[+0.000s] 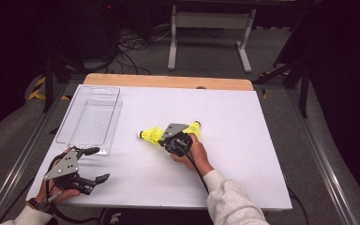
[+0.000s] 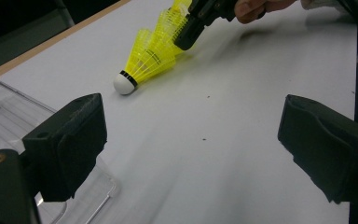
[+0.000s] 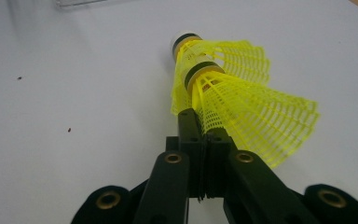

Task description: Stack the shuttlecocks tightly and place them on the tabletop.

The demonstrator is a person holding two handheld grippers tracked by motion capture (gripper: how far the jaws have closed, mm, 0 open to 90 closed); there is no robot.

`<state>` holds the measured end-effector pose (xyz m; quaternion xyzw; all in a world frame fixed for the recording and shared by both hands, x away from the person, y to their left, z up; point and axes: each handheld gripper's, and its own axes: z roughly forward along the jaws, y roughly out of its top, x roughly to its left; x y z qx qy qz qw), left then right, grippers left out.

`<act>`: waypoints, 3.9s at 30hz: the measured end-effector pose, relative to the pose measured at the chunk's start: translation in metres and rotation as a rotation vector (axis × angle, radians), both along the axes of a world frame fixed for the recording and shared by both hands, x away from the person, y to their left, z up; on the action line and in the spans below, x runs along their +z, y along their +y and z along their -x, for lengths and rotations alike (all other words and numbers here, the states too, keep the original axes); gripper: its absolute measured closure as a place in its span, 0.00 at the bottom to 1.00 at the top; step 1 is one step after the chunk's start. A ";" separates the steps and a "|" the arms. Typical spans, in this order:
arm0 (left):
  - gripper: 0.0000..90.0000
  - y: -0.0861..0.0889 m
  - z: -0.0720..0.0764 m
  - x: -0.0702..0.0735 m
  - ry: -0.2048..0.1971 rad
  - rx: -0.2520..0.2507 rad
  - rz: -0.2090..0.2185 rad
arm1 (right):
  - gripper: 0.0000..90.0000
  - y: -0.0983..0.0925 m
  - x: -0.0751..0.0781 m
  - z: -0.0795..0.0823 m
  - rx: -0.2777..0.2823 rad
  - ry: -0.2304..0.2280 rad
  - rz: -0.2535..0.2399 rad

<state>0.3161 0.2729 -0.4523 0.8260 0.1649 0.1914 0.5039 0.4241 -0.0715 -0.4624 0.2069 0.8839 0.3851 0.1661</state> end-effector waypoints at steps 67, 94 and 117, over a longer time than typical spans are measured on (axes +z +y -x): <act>0.10 -0.006 -0.001 -0.001 0.001 -0.024 -0.012 | 0.61 -0.027 0.025 0.028 -0.021 -0.056 -0.050; 0.10 -0.006 -0.004 0.000 0.002 -0.027 -0.004 | 0.45 -0.075 0.048 0.039 -0.072 -0.136 -0.054; 0.10 -0.006 -0.002 -0.001 0.002 -0.025 -0.008 | 0.35 -0.100 0.036 0.024 -0.283 -0.158 -0.022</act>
